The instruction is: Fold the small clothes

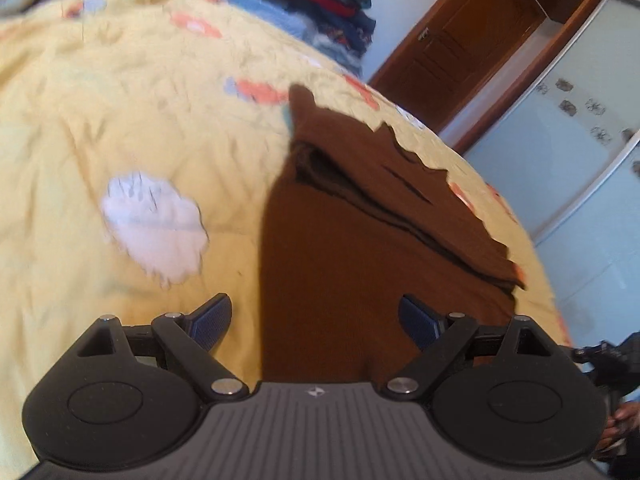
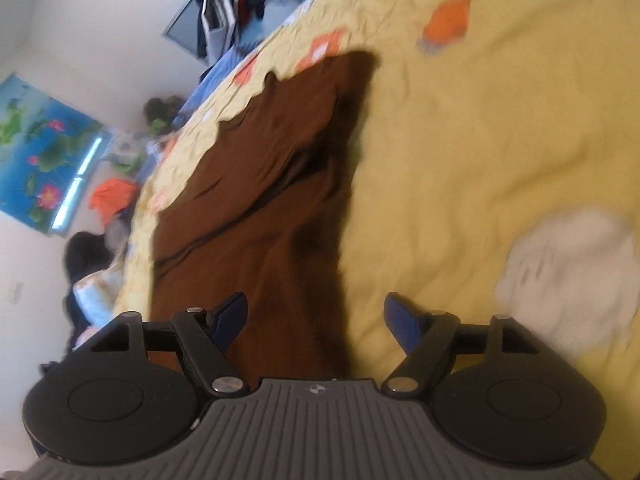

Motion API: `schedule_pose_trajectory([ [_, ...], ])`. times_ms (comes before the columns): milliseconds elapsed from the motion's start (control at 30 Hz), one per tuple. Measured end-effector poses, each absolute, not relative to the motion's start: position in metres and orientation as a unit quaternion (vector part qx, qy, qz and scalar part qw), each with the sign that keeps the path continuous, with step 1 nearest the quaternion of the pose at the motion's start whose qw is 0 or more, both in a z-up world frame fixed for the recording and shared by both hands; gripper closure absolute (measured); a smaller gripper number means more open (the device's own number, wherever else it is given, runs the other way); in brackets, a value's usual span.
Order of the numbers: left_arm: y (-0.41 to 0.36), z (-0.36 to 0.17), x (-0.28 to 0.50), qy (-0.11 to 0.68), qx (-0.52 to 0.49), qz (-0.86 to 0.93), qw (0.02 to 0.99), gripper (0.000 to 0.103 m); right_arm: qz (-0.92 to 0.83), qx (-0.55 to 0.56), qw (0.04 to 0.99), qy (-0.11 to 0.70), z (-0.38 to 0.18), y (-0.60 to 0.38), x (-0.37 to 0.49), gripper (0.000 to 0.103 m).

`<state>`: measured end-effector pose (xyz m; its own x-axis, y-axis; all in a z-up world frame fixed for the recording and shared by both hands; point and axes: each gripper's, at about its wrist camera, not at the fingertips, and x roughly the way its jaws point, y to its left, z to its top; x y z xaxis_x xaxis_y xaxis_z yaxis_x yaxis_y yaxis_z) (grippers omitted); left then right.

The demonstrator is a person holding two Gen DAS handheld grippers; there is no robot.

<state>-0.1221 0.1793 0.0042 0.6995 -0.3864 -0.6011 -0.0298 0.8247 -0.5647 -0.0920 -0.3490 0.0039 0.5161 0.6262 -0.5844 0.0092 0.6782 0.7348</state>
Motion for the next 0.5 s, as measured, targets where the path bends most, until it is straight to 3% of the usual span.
schedule_pose_trajectory([
  [200,0.188,0.001,-0.145,0.421,-0.339,-0.159,0.826,0.013,0.247,0.367,0.751,0.491,-0.001,-0.330,-0.123,0.026],
  [267,0.188,0.001,-0.154,0.433,-0.342,-0.159,0.819,0.024,0.258,0.378,0.737,0.498,-0.004,-0.327,-0.135,0.028],
  [333,0.185,-0.004,-0.158,0.451,-0.344,-0.161,0.808,0.054,0.260,0.384,0.731,0.501,-0.005,-0.325,-0.144,0.031],
  [500,0.178,-0.003,-0.158,0.464,-0.327,-0.158,0.808,0.060,0.245,0.399,0.725,0.504,-0.010,-0.326,-0.148,0.054],
])
